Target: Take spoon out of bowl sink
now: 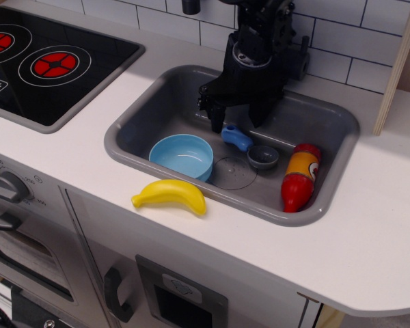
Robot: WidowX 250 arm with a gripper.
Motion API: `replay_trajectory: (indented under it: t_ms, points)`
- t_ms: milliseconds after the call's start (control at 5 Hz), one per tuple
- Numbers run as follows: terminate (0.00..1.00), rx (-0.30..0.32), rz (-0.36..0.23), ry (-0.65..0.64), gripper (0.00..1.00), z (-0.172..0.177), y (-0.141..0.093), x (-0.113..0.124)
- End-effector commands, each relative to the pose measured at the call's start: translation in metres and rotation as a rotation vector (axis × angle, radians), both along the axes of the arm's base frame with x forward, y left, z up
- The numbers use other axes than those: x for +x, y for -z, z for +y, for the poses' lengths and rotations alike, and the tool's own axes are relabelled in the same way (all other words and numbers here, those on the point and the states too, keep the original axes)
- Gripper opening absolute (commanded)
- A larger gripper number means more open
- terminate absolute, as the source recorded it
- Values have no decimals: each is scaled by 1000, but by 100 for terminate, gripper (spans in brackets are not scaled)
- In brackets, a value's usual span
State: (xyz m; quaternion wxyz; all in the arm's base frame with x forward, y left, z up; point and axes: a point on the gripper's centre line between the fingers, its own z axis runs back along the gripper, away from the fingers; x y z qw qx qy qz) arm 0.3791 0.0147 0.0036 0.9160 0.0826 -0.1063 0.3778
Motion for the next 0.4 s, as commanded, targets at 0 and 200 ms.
replay_trajectory:
  t_ms: [0, 200]
  points:
    - [0, 91, -73, 60, 100, 13, -37, 5]
    - [0, 83, -111, 91, 100, 18, -62, 7]
